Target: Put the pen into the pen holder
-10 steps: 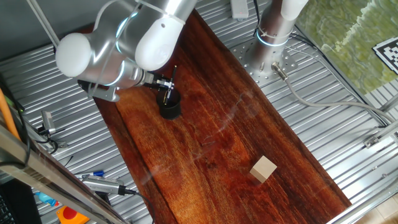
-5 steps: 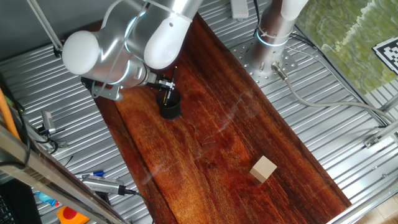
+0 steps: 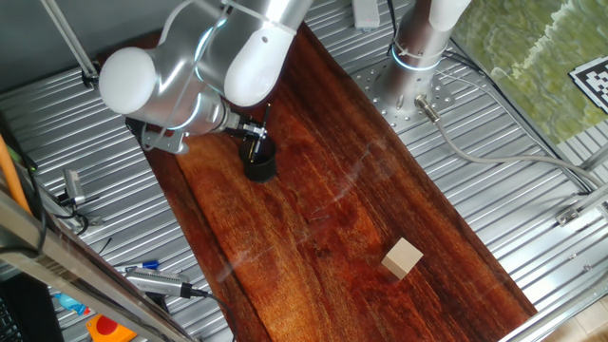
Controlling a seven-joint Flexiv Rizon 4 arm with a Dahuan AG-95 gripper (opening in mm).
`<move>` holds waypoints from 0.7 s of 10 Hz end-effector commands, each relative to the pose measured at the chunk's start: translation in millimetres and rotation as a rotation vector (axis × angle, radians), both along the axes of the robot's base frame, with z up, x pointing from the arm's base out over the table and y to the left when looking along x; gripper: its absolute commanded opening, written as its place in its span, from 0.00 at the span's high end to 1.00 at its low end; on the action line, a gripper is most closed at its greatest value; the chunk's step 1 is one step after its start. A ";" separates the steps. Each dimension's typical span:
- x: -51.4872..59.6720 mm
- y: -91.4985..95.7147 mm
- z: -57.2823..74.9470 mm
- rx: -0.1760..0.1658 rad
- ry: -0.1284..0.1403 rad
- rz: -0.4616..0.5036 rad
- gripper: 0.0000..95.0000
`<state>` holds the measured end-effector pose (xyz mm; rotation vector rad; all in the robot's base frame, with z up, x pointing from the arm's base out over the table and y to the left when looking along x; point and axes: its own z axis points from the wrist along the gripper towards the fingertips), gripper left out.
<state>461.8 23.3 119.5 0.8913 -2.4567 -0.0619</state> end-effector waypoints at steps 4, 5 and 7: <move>2.6 4.0 -5.9 -0.006 -0.023 -0.014 1.00; 2.6 4.0 -5.9 -0.003 -0.031 -0.011 0.80; 2.6 4.0 -6.0 -0.003 -0.042 -0.010 0.60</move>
